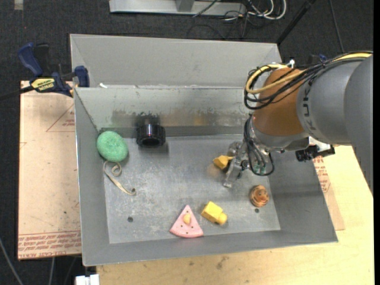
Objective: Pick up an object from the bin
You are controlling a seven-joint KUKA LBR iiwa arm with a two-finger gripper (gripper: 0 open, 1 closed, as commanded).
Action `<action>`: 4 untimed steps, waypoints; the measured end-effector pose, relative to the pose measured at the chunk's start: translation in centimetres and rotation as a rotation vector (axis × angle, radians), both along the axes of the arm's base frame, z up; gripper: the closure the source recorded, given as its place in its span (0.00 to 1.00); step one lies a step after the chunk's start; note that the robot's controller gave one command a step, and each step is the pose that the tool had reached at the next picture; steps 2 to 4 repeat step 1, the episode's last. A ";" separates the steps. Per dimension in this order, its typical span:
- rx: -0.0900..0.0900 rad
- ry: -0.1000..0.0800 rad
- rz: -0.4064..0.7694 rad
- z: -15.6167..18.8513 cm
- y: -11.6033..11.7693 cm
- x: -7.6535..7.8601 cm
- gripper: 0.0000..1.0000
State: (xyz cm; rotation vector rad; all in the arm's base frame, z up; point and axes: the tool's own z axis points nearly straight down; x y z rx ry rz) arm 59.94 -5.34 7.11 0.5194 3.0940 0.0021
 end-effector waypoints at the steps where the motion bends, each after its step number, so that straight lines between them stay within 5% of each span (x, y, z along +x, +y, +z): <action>1: 0.001 0.012 0.007 4.1 0.1 -2.3 1.00; 4: 0.001 0.012 0.007 4.1 0.1 -2.3 1.00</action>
Offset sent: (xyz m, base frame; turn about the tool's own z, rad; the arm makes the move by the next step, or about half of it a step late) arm -0.0209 -0.0140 0.1980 -0.0855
